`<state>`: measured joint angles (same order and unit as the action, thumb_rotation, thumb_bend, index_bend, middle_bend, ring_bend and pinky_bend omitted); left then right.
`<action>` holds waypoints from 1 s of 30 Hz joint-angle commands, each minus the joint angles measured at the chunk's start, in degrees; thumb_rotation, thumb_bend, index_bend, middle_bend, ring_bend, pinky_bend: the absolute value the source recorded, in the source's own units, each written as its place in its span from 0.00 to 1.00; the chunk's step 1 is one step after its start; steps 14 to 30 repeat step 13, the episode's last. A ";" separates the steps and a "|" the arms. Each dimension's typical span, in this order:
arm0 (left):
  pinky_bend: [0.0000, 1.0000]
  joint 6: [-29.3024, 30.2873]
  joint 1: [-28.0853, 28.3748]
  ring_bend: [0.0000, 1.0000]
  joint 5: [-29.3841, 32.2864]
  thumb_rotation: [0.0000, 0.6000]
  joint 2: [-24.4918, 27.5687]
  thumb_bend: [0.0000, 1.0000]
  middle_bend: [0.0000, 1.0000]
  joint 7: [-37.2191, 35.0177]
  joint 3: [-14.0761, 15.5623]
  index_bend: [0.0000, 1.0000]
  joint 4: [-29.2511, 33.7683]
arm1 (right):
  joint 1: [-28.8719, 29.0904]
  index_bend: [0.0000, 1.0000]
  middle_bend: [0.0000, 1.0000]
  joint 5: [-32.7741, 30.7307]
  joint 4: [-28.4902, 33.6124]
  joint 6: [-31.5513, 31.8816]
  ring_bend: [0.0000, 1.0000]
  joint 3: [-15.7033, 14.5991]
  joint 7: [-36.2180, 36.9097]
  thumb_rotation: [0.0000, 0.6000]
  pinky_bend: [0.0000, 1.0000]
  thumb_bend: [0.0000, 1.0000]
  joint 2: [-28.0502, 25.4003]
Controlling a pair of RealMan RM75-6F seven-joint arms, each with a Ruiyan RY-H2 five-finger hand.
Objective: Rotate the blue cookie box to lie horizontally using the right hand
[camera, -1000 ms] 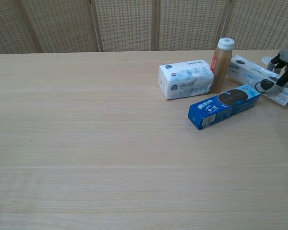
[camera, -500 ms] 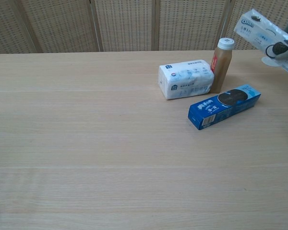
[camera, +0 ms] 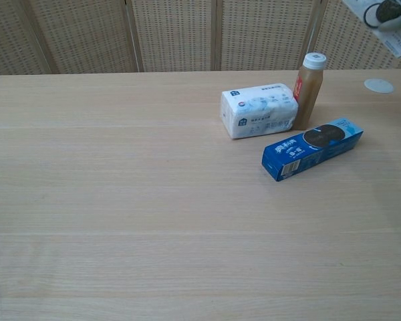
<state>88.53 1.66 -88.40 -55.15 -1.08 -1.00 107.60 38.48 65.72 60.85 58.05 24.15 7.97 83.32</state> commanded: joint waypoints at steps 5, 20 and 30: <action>0.00 0.32 -0.19 0.00 -0.09 1.00 0.10 0.32 0.00 -0.96 -0.03 0.08 -0.53 | -1.28 0.50 0.85 -2.24 7.86 3.22 0.71 1.85 -3.89 1.00 0.83 0.04 -4.76; 0.00 -0.37 0.24 0.00 0.14 1.00 -0.28 0.32 0.00 -1.30 -0.23 0.08 -1.06 | -1.28 0.50 0.85 -2.96 9.71 3.82 0.71 1.57 -5.01 1.00 0.83 0.04 -5.78; 0.00 -0.37 0.24 0.00 0.14 1.00 -0.28 0.32 0.00 -1.30 -0.23 0.08 -1.06 | -1.28 0.50 0.85 -2.96 9.71 3.82 0.71 1.57 -5.01 1.00 0.83 0.04 -5.78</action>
